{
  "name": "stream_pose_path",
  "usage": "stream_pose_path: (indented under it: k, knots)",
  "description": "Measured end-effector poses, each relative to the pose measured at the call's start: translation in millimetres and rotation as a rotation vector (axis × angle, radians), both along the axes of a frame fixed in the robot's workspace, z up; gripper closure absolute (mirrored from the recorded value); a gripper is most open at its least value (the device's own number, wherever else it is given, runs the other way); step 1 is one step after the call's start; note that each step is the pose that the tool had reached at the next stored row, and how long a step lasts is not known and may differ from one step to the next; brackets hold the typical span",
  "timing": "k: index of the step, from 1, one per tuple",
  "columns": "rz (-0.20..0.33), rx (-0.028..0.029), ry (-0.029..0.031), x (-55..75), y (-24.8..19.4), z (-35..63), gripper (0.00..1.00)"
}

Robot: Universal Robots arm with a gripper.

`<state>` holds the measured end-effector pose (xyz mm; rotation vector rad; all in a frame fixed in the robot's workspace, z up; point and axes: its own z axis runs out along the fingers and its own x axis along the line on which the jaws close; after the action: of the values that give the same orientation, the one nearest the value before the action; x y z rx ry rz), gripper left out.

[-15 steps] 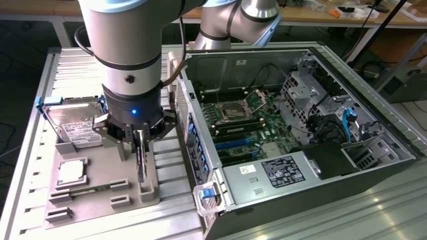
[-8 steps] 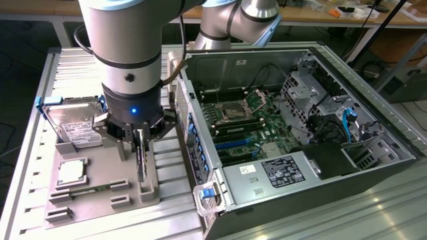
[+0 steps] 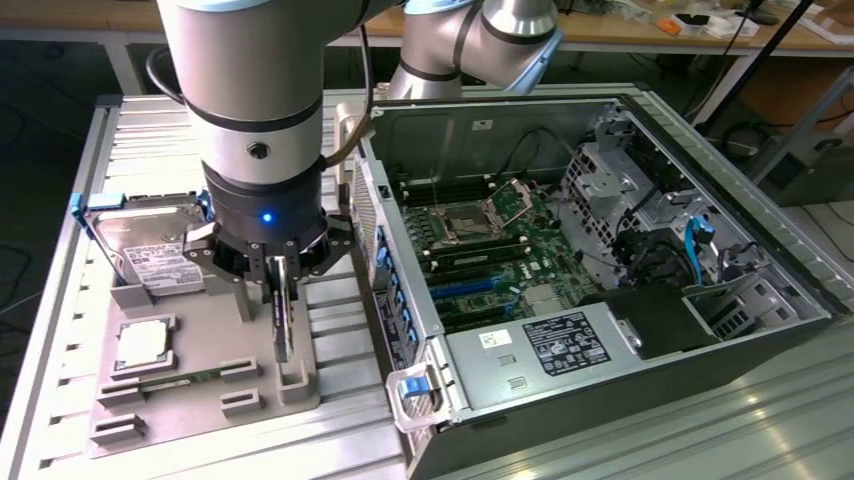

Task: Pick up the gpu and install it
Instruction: 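Pick up the gpu and move the gpu toward the slot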

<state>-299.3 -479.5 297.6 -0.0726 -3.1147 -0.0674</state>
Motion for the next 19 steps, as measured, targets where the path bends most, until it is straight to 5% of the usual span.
stream_pose_path:
  k: [19]
  knots:
    - [0.0, 0.0001, 0.0, 0.0, 0.0, 9.1, 0.73]
